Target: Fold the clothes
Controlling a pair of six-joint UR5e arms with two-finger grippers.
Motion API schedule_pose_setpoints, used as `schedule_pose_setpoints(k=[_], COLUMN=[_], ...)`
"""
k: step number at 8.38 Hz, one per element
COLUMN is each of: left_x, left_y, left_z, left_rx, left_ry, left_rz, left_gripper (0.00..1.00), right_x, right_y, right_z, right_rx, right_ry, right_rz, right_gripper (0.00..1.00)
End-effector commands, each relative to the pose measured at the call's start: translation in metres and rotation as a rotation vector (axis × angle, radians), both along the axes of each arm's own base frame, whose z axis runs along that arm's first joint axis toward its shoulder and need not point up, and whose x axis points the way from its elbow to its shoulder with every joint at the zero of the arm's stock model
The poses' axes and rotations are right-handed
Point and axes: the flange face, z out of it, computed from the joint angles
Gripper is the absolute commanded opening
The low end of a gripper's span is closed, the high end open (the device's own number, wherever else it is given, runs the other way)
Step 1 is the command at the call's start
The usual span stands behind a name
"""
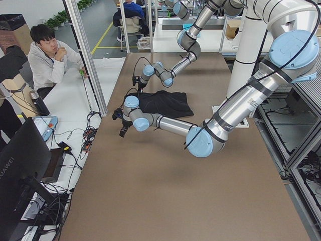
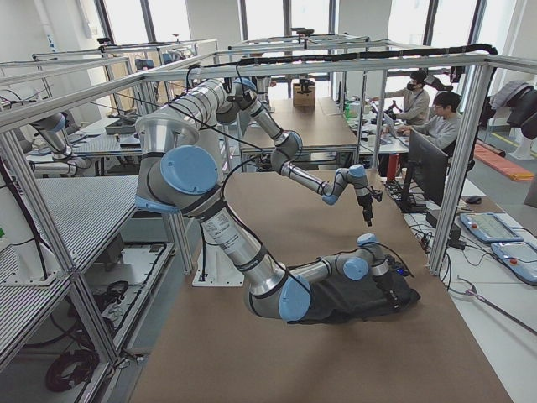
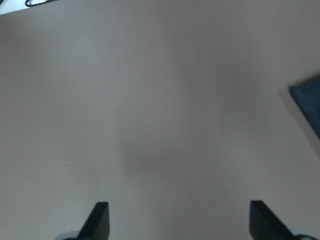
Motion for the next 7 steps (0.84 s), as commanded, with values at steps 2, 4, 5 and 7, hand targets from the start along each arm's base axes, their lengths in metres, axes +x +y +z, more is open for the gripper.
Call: schedule_pose_setpoints(k=[2, 4, 5, 7], left_x=[0.0, 0.0, 0.0, 0.0], left_y=[0.002, 0.002, 0.002, 0.002], left_z=[0.008, 0.01, 0.009, 0.01], left_rx=[-0.006, -0.009, -0.008, -0.009], left_ry=[-0.006, -0.007, -0.007, -0.007], left_rz=[0.003, 0.003, 0.003, 0.003], left_gripper=[1.0, 1.0, 1.0, 1.0], right_x=[0.012, 0.011, 0.006, -0.007], right_y=[0.001, 0.013, 0.032, 0.055], right_z=[-0.064, -0.062, -0.04, -0.005], right_rx=[-0.02, -0.036, -0.046, -0.066], right_ry=[-0.173, -0.202, -0.195, -0.155], right_rz=[-0.031, -0.01, -0.029, -0.071], right_gripper=[0.93, 0.92, 0.83, 0.43])
